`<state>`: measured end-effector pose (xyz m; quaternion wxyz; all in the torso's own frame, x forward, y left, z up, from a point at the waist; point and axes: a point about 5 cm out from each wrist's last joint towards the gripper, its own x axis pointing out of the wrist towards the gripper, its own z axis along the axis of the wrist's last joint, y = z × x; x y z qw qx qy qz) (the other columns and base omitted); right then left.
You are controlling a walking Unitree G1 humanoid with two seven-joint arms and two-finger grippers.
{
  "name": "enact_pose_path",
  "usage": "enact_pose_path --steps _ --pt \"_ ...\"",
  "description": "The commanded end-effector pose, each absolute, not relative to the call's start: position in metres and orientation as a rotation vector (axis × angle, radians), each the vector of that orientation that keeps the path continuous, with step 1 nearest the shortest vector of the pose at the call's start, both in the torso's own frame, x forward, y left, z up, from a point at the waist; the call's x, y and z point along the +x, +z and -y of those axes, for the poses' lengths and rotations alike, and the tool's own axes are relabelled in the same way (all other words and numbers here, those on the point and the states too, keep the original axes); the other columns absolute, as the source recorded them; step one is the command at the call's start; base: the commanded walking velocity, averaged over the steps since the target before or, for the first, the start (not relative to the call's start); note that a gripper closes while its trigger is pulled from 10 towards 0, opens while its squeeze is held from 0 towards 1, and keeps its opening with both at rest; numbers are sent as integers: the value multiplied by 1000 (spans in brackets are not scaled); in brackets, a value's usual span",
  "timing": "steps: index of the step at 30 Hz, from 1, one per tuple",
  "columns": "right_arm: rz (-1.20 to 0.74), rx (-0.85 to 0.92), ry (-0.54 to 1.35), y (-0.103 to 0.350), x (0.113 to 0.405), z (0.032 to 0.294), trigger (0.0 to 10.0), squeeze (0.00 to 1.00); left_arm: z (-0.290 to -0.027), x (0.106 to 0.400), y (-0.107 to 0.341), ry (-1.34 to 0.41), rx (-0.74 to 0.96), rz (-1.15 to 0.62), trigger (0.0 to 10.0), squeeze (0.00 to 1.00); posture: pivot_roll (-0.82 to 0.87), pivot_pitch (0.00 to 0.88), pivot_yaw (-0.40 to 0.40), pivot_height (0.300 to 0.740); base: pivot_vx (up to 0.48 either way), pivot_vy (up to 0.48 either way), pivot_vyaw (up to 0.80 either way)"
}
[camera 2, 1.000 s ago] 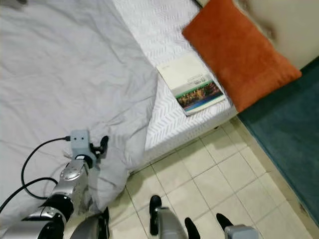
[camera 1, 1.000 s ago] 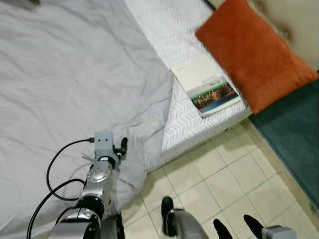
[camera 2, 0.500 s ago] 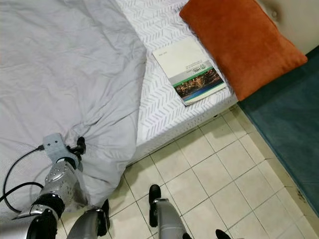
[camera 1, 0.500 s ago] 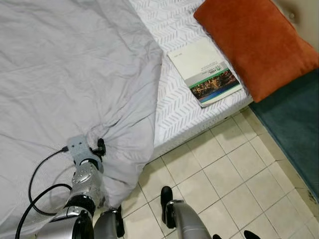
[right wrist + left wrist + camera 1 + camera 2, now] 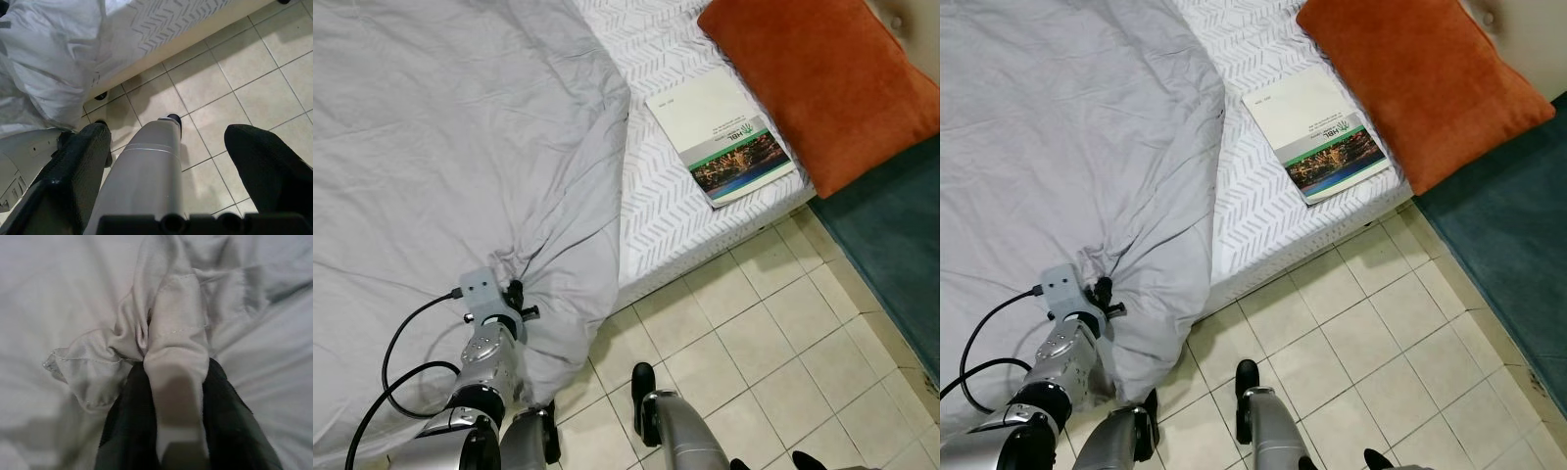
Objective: Clean up the room
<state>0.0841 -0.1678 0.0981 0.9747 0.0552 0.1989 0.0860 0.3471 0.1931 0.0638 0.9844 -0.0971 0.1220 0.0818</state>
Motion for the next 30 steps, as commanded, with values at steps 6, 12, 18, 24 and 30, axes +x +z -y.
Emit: enact_pose_path --steps 6,12,18,24,30 --pt "-460 114 150 90 77 170 10000 0 -186 325 31 61 -102 -377 0 0 -308 649 -110 740 0 0 0" --pt "-452 120 152 84 86 168 10000 0 -173 324 32 -63 -10 -349 0 0 -286 627 -98 740 0 0 0" --pt "-420 120 153 78 100 168 10000 0 -142 328 35 -208 47 -337 10000 0 -261 534 -67 740 0 0 0" --pt "-393 119 130 70 114 173 10000 0 -122 332 40 -289 87 -331 10000 0 -267 436 -33 740 0 -360 0" --pt "-340 96 113 69 136 178 10000 0 -93 326 35 -420 128 -358 10000 0 -286 367 -10 740 0 -472 0"
